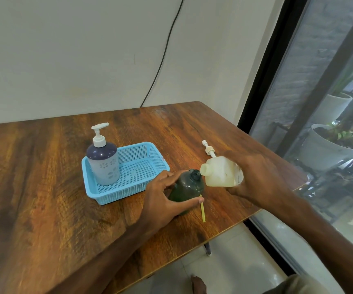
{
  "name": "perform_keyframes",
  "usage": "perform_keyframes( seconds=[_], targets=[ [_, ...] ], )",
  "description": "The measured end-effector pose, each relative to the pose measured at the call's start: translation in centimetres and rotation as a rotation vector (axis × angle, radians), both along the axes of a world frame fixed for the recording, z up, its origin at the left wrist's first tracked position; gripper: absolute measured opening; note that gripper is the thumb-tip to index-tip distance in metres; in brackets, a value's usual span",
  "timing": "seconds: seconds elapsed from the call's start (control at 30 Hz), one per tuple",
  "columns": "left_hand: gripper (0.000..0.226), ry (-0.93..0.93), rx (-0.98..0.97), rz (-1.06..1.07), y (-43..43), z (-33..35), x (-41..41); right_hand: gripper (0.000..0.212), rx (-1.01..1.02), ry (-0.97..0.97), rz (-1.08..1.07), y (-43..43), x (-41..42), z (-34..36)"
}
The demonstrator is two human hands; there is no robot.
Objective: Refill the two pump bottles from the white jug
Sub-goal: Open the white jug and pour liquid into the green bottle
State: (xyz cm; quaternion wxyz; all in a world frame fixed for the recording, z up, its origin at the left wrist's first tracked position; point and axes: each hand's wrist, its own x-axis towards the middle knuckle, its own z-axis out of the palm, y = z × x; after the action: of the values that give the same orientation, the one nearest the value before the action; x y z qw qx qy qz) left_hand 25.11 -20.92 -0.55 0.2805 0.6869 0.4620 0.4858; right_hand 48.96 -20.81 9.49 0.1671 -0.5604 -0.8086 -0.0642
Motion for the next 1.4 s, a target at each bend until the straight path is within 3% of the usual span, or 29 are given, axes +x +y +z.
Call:
perform_keyframes(
  seconds=[1.4],
  targets=[
    [0.079,0.005,0.012,0.041,0.1,-0.3,-0.1,0.076,-0.04,-0.039,0.039,0.2,-0.6,1.4]
  ],
)
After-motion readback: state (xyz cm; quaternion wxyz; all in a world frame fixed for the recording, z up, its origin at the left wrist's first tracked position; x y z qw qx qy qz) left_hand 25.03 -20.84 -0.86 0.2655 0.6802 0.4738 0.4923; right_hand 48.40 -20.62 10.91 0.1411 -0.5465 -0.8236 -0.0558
